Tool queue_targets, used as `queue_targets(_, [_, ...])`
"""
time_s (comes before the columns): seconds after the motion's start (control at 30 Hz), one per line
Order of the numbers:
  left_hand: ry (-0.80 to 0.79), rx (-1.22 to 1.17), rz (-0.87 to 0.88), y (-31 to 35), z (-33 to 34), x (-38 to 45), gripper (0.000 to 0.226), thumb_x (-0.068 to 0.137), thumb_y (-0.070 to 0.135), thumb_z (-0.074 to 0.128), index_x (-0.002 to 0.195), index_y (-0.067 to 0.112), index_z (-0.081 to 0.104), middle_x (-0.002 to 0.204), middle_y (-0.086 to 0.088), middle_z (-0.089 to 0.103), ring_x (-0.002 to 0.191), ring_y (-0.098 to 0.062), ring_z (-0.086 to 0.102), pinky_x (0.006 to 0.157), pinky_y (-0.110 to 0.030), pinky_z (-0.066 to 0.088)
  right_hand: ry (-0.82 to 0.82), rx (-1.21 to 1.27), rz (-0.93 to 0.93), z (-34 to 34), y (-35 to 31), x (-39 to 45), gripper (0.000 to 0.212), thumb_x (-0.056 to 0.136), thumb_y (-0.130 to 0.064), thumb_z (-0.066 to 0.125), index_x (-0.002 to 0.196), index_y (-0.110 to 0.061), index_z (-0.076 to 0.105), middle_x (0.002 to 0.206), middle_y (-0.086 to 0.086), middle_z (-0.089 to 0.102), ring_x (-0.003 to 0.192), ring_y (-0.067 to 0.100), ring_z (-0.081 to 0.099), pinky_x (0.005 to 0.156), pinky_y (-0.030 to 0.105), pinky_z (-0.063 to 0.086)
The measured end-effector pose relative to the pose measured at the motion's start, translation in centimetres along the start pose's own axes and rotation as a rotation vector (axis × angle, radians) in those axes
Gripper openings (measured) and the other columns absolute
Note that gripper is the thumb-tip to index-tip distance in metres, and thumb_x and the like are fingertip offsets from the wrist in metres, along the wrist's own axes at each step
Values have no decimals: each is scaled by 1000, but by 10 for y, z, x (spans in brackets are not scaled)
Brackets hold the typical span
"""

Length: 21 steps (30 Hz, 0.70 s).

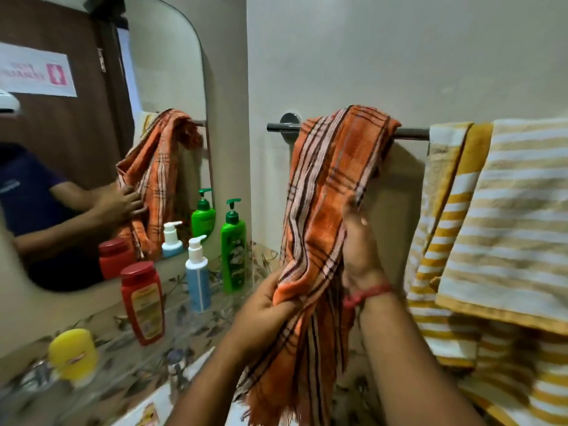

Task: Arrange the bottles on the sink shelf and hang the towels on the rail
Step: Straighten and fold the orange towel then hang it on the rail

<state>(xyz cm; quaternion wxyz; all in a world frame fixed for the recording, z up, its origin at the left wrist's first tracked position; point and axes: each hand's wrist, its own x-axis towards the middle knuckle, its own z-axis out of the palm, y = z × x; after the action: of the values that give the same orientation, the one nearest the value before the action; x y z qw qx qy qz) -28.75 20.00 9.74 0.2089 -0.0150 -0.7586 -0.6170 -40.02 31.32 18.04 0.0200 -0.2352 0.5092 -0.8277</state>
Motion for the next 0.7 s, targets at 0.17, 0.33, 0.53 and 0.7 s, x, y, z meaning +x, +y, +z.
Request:
queue_targets(0.17, [109,-125,-67,3,-14,-13,65,65,26,72,128,31,52,127,-5,66,104,-7,70,79,-22,56,-84,-9,40,33,-3,4,19,87,-8,73,104,1,71,89,8,78,82,26,75,79,42,59])
queue_targets(0.33, [275,-275,95,52,-28,3,84,76,55,75,146,21,43,140,-3,61,127,-19,61,101,-37,53,-490,-344,-164,39,8,-36,27,87,-7,68,103,-28,74,101,-10,76,100,5,71,91,28,56])
queue_targets(0.53, [381,-271,171,83,-37,1,48,91,31,60,131,6,59,126,-15,69,118,-30,66,103,-50,52,-670,-417,-165,23,1,-59,37,87,-38,68,123,-28,65,116,-7,73,109,10,68,95,34,56])
queue_targets(0.7, [469,-447,189,94,-33,-15,35,86,20,64,115,1,66,115,-17,70,114,-33,64,105,-44,50,-457,59,-222,18,3,-64,59,87,-62,60,131,-23,60,129,8,67,122,30,62,100,48,50])
